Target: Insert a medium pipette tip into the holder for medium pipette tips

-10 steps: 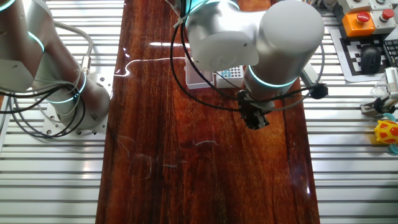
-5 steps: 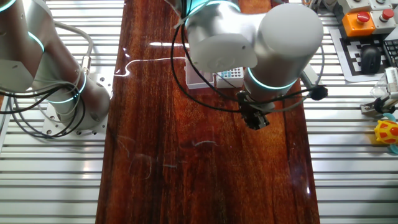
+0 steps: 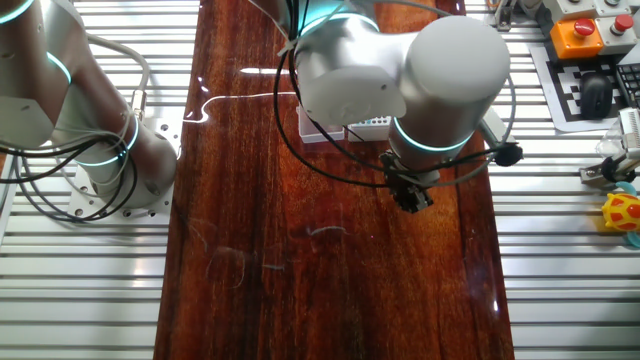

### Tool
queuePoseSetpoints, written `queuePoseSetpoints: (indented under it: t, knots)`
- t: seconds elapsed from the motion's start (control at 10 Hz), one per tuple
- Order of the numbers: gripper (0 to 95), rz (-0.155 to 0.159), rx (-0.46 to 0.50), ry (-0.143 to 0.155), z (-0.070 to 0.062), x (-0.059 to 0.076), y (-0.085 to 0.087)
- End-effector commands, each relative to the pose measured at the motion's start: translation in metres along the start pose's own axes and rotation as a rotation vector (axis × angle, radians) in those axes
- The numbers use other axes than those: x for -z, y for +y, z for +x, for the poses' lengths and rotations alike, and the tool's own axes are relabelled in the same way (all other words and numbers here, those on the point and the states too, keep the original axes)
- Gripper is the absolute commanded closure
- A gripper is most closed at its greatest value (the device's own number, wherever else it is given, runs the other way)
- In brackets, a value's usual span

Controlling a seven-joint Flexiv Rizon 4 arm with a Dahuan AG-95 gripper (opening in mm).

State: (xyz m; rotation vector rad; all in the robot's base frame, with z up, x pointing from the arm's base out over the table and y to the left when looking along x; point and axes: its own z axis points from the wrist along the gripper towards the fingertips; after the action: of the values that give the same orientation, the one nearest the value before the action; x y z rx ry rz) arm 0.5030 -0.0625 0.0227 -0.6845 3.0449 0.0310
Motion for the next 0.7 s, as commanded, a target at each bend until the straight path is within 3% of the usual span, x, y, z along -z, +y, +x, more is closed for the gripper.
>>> queuePoseSetpoints:
  t: [0.1, 0.7]
  knots:
    - [76.0, -0.006, 0.003, -0.005, 0.0, -0.0018, 0.0001]
    - [76.0, -0.006, 0.013, -0.004, 0.001, -0.0091, 0.0063]
